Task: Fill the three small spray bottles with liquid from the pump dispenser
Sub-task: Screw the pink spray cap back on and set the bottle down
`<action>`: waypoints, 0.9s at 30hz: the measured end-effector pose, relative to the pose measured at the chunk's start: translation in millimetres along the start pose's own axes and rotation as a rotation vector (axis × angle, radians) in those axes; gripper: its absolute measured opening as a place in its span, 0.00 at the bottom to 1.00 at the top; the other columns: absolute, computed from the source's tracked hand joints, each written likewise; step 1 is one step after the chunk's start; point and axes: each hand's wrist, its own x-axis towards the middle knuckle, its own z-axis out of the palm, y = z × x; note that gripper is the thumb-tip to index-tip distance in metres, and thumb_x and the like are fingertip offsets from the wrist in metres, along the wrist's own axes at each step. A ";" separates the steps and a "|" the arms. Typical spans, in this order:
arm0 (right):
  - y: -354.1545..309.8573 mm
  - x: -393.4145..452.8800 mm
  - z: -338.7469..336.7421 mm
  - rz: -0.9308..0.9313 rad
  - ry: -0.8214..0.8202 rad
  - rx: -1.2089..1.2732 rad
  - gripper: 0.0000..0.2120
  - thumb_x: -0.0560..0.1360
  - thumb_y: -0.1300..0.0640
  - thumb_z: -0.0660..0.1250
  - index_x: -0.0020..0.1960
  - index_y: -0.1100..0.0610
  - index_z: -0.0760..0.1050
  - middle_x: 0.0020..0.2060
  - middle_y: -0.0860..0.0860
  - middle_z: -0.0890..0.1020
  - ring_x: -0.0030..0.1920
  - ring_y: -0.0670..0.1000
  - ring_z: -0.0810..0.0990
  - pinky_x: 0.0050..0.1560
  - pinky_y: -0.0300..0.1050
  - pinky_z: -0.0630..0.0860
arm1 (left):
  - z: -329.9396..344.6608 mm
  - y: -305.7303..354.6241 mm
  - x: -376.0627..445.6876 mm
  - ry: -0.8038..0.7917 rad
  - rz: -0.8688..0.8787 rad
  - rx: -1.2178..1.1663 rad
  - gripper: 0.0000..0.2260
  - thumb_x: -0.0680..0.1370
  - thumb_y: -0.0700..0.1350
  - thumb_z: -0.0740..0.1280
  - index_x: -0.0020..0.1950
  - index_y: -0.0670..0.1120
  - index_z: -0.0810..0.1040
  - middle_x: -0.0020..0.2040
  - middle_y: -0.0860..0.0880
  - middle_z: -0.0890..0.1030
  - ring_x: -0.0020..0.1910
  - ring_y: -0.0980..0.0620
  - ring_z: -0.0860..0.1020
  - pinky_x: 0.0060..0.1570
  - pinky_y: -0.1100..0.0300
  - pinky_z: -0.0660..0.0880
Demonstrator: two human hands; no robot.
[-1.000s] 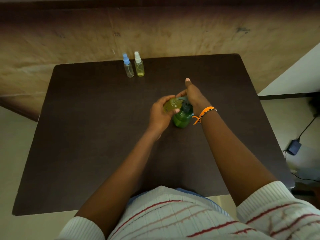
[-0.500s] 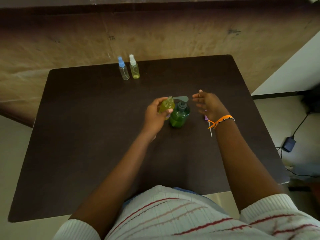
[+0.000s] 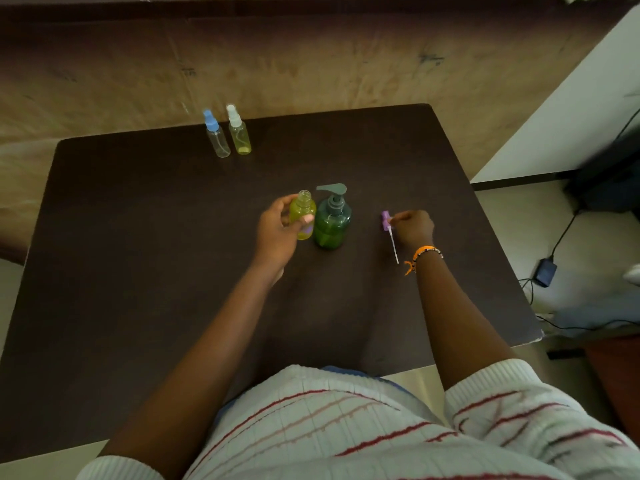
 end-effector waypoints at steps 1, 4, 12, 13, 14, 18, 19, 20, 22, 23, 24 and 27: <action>-0.8 -3.3 4.1 -0.010 -0.003 -0.024 0.13 0.77 0.57 0.68 0.50 0.68 0.82 0.49 0.64 0.83 0.54 0.61 0.80 0.55 0.49 0.74 | -0.5 0.7 -0.9 0.000 -0.001 -0.009 0.16 0.73 0.36 0.69 0.61 0.44 0.73 0.50 0.50 0.79 0.46 0.57 0.78 0.40 0.70 0.76; 0.0 -6.1 14.3 -0.022 0.025 -0.042 0.15 0.76 0.56 0.69 0.50 0.70 0.80 0.50 0.66 0.82 0.53 0.63 0.81 0.55 0.52 0.74 | -2.2 3.0 -4.6 -0.006 0.001 -0.039 0.16 0.73 0.35 0.68 0.61 0.43 0.73 0.47 0.53 0.79 0.45 0.59 0.78 0.39 0.72 0.75; -10.2 -7.6 12.9 -0.009 0.027 0.115 0.12 0.76 0.56 0.70 0.52 0.65 0.82 0.48 0.60 0.83 0.51 0.55 0.80 0.51 0.42 0.72 | -8.5 10.0 -7.4 -0.003 0.026 -0.030 0.16 0.73 0.37 0.69 0.60 0.45 0.74 0.48 0.51 0.80 0.47 0.56 0.78 0.43 0.69 0.76; -18.3 -9.2 7.7 -0.026 0.019 0.142 0.12 0.76 0.56 0.70 0.54 0.64 0.82 0.46 0.58 0.82 0.49 0.52 0.79 0.50 0.41 0.71 | -9.5 11.9 -7.1 -0.003 0.029 -0.028 0.16 0.73 0.37 0.69 0.60 0.45 0.74 0.49 0.51 0.80 0.48 0.55 0.78 0.43 0.68 0.76; -25.8 -8.8 2.0 -0.046 0.011 0.181 0.12 0.76 0.56 0.70 0.54 0.63 0.82 0.45 0.56 0.81 0.48 0.51 0.77 0.49 0.41 0.71 | -10.4 14.4 -7.2 -0.003 0.031 -0.031 0.16 0.73 0.38 0.69 0.60 0.45 0.74 0.49 0.50 0.80 0.48 0.55 0.78 0.43 0.68 0.76; -59.4 -17.0 -27.8 -0.138 -0.039 0.453 0.08 0.75 0.60 0.70 0.51 0.64 0.80 0.39 0.55 0.80 0.40 0.48 0.76 0.43 0.38 0.75 | -13.5 26.6 -11.3 -0.003 0.054 -0.054 0.13 0.74 0.38 0.68 0.57 0.49 0.75 0.50 0.50 0.80 0.50 0.54 0.79 0.43 0.69 0.76; -70.1 -24.4 -36.1 -0.181 -0.057 0.510 0.08 0.75 0.61 0.69 0.52 0.64 0.80 0.38 0.54 0.79 0.38 0.46 0.75 0.40 0.33 0.74 | -14.3 29.6 -12.3 -0.002 0.067 -0.054 0.13 0.74 0.38 0.68 0.56 0.49 0.75 0.50 0.50 0.80 0.50 0.55 0.79 0.44 0.68 0.76; -80.3 -31.6 -43.4 -0.227 -0.083 0.568 0.08 0.76 0.61 0.69 0.53 0.64 0.79 0.38 0.53 0.79 0.38 0.45 0.76 0.39 0.30 0.74 | -14.5 33.1 -13.7 -0.004 0.080 -0.060 0.13 0.74 0.38 0.68 0.56 0.49 0.75 0.50 0.51 0.80 0.49 0.56 0.79 0.44 0.69 0.76; -102.0 -48.5 -54.3 -0.317 -0.153 0.696 0.09 0.76 0.62 0.69 0.54 0.64 0.78 0.41 0.52 0.81 0.42 0.45 0.79 0.45 0.33 0.76 | -15.7 41.0 -16.7 -0.008 0.100 -0.085 0.14 0.74 0.37 0.68 0.58 0.47 0.75 0.49 0.50 0.80 0.46 0.58 0.79 0.42 0.70 0.76; -112.2 -57.7 -57.3 -0.361 -0.185 0.738 0.08 0.75 0.62 0.69 0.54 0.63 0.78 0.43 0.52 0.82 0.44 0.45 0.80 0.47 0.34 0.77 | -16.3 44.5 -17.7 -0.008 0.106 -0.095 0.14 0.74 0.37 0.68 0.59 0.46 0.75 0.48 0.50 0.80 0.45 0.59 0.79 0.40 0.71 0.76; -122.1 -66.0 -58.2 -0.407 -0.212 0.757 0.07 0.75 0.63 0.69 0.53 0.62 0.78 0.43 0.52 0.82 0.45 0.44 0.81 0.48 0.35 0.77 | -16.9 48.2 -18.8 -0.009 0.113 -0.102 0.15 0.74 0.37 0.68 0.59 0.45 0.75 0.48 0.50 0.81 0.43 0.60 0.79 0.39 0.71 0.75; -146.3 -90.3 -56.4 -0.556 -0.249 0.766 0.05 0.75 0.64 0.69 0.49 0.56 0.78 0.43 0.51 0.83 0.46 0.43 0.82 0.50 0.36 0.78 | -18.3 57.7 -23.8 -0.018 0.133 -0.127 0.14 0.74 0.36 0.68 0.58 0.46 0.75 0.44 0.52 0.81 0.38 0.64 0.79 0.36 0.72 0.74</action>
